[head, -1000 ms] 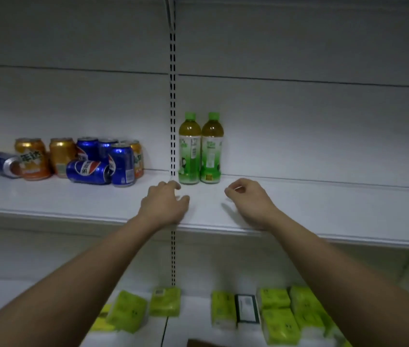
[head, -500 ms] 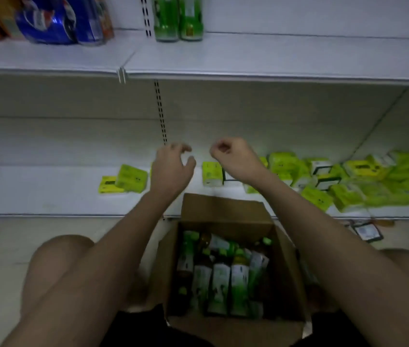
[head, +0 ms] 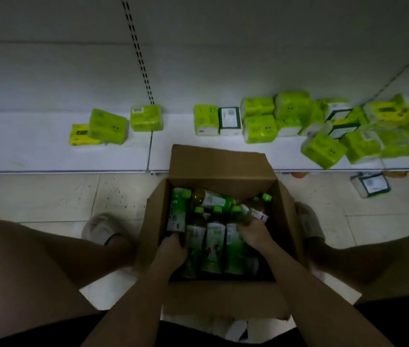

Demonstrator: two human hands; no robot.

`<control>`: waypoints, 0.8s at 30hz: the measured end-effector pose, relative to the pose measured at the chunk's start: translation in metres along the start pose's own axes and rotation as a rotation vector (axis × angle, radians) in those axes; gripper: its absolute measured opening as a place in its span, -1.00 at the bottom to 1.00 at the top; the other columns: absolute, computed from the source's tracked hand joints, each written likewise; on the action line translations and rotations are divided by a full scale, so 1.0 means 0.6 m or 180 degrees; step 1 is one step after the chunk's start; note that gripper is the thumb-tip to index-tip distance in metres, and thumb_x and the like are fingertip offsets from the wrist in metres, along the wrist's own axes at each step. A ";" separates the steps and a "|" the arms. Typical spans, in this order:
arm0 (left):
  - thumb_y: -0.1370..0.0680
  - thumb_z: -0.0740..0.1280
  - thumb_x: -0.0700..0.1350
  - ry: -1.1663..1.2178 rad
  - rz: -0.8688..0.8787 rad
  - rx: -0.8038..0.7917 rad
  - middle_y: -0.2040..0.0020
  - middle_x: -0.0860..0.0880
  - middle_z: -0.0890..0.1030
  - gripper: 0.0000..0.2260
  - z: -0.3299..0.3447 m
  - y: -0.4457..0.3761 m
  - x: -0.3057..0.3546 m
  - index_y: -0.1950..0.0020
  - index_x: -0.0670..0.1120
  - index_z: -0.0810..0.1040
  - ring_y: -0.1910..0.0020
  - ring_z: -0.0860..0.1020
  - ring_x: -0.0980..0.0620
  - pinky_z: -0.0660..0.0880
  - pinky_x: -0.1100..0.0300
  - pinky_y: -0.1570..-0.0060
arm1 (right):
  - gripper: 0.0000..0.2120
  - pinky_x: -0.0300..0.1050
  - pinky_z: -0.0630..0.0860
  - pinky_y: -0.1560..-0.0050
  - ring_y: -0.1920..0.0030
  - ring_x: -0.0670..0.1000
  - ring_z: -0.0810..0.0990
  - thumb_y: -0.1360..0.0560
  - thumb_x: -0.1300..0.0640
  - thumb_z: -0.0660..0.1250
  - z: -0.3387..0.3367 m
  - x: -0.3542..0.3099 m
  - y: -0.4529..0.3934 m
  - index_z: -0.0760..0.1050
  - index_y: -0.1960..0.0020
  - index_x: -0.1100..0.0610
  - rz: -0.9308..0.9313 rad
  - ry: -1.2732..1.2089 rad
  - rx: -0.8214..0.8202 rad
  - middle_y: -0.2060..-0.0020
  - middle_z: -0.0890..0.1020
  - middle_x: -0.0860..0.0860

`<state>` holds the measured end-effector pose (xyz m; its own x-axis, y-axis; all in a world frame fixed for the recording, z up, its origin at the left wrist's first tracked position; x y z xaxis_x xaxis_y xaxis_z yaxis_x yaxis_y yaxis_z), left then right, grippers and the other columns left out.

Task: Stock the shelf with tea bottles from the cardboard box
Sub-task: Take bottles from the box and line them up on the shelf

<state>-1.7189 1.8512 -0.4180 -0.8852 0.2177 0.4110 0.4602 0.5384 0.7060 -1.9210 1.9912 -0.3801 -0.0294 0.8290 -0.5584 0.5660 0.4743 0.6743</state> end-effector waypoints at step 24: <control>-0.39 0.46 0.14 0.0401 -0.0646 0.0116 -0.32 -0.19 0.44 -0.34 0.098 0.008 -0.011 -0.36 -0.17 0.37 -0.28 0.45 -0.17 0.44 -0.06 -0.26 | 0.10 0.13 0.57 -0.18 -0.24 0.21 0.54 0.02 -0.39 0.46 0.117 0.221 -0.100 0.42 -0.37 0.18 0.1038 -0.0297 -0.0387 -0.30 0.51 0.18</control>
<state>-1.7148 1.9003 -0.4512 -0.9428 0.0000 0.3333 0.2690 0.5903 0.7610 -1.9014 2.0516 -0.5284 0.2153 0.9146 -0.3423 0.4310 0.2255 0.8737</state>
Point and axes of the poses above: each hand's wrist, its own y-axis away from the middle knuckle, its own z-axis out of the palm, x = y × z, the point moved 8 cm from there along -y, towards the middle knuckle
